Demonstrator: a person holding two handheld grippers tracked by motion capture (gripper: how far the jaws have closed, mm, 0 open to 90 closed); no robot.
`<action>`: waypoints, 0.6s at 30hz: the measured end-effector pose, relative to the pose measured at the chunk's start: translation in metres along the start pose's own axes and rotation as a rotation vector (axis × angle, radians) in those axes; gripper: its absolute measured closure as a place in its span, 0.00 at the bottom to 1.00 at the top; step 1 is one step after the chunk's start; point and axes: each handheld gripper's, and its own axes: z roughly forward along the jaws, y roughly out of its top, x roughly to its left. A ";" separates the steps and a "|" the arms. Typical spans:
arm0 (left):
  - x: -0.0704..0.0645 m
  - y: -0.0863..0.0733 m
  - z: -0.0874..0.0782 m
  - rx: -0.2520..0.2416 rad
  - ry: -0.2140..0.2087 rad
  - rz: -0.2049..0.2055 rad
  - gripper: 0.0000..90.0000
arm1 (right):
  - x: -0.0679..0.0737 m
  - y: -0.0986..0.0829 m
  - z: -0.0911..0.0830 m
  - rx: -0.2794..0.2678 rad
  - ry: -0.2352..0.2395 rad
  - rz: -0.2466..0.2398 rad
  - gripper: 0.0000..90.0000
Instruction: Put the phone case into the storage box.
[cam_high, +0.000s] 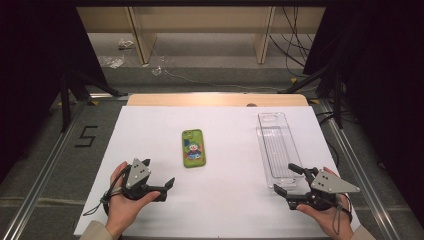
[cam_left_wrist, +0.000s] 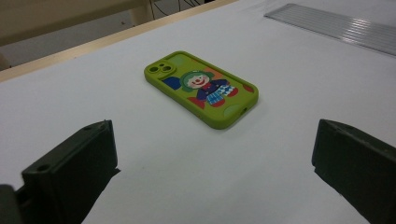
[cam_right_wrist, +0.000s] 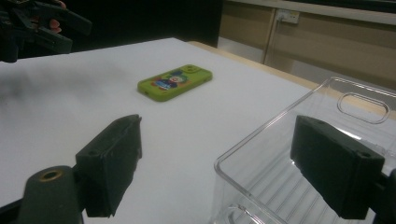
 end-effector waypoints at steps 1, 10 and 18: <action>0.000 0.000 0.000 0.000 0.001 0.000 0.00 | 0.000 0.000 0.000 0.002 -0.002 -0.001 0.20; -0.001 0.003 -0.003 -0.030 0.007 0.005 0.00 | 0.000 0.000 0.000 -0.002 0.001 -0.004 0.20; -0.001 0.004 -0.001 -0.025 0.011 0.016 0.00 | 0.000 0.001 0.000 -0.009 -0.001 -0.008 0.21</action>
